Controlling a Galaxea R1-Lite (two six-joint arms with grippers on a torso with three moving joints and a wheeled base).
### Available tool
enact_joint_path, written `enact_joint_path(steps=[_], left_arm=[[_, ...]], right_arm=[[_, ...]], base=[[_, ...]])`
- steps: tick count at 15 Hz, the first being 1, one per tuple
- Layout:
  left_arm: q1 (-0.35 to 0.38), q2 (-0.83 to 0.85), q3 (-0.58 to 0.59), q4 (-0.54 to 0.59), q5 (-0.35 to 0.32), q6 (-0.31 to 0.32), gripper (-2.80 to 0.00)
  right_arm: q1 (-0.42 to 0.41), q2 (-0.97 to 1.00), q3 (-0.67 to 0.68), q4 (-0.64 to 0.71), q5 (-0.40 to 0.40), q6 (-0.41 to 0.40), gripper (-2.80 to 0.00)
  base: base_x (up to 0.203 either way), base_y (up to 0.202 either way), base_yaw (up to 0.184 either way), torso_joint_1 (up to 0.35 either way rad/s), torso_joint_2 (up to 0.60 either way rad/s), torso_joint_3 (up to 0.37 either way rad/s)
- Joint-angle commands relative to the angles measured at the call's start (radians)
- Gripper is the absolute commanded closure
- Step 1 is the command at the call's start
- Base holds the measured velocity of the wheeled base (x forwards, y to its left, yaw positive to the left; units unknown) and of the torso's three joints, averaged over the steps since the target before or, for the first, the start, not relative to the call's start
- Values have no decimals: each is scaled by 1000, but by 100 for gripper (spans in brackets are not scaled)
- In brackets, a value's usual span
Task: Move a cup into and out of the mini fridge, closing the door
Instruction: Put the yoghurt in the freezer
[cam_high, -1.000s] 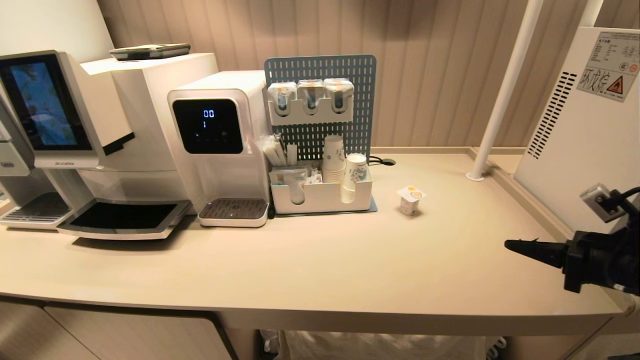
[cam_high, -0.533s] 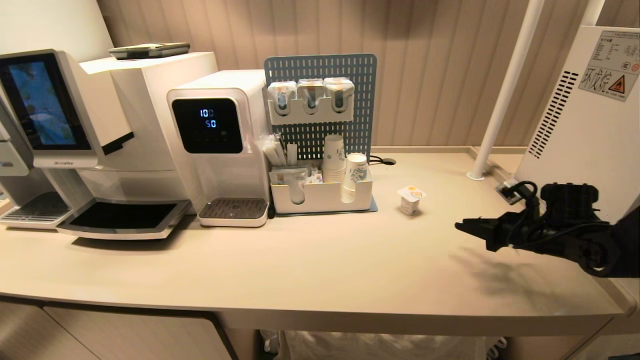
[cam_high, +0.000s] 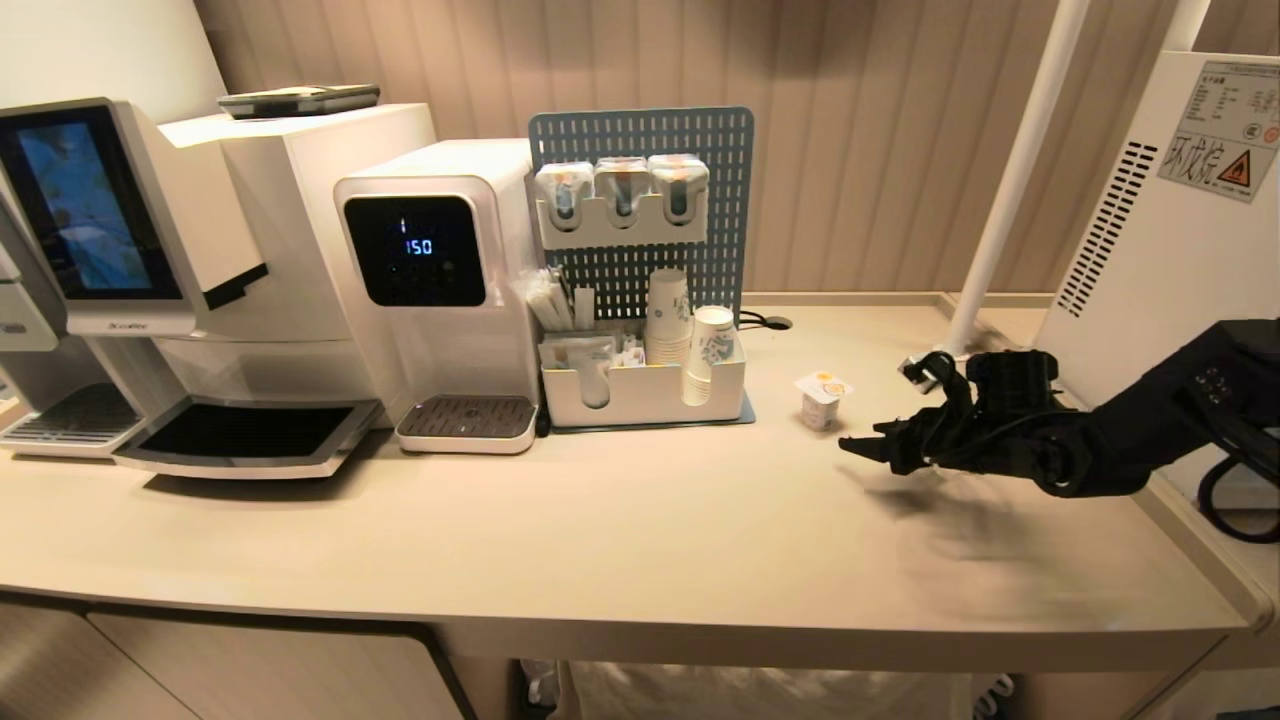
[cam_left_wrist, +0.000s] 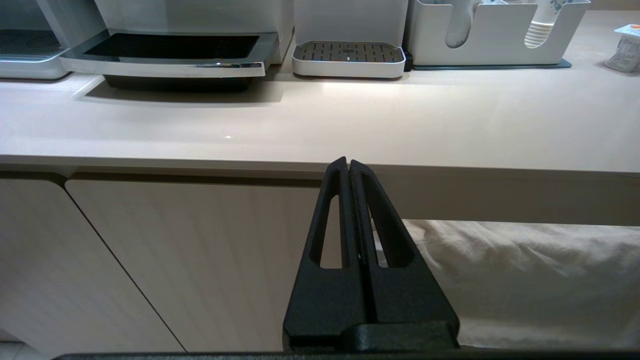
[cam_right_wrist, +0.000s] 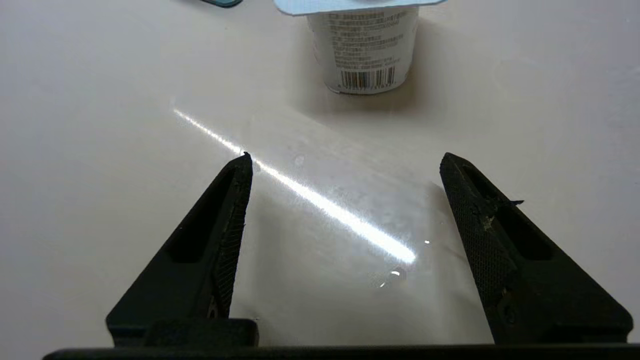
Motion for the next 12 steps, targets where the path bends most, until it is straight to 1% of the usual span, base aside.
enact_joint_path(steps=[1,4,6,9,12], left_arm=[[1,2,0,0,0,-1,0],[1,2,0,0,0,-1,0],[1,2,-1,0,0,-1,0],[1,2,0,0,0,-1,0],[1,2,0,0,0,-1,0]], right_arm=[[11,58,-95,39,-10,26,-280],[21,81,-169,95,-16,41,-280],[25,101,-250,141,-24,46,-280],[57,139,-364,204,-84,49,-280],[77,179,-482,285,-106,50,-280]], base=[[0,0,0,0,0,0],[0,0,0,0,0,0],[0,0,0,0,0,0],[0,0,0,0,0,0],[0,0,0,0,0,0]])
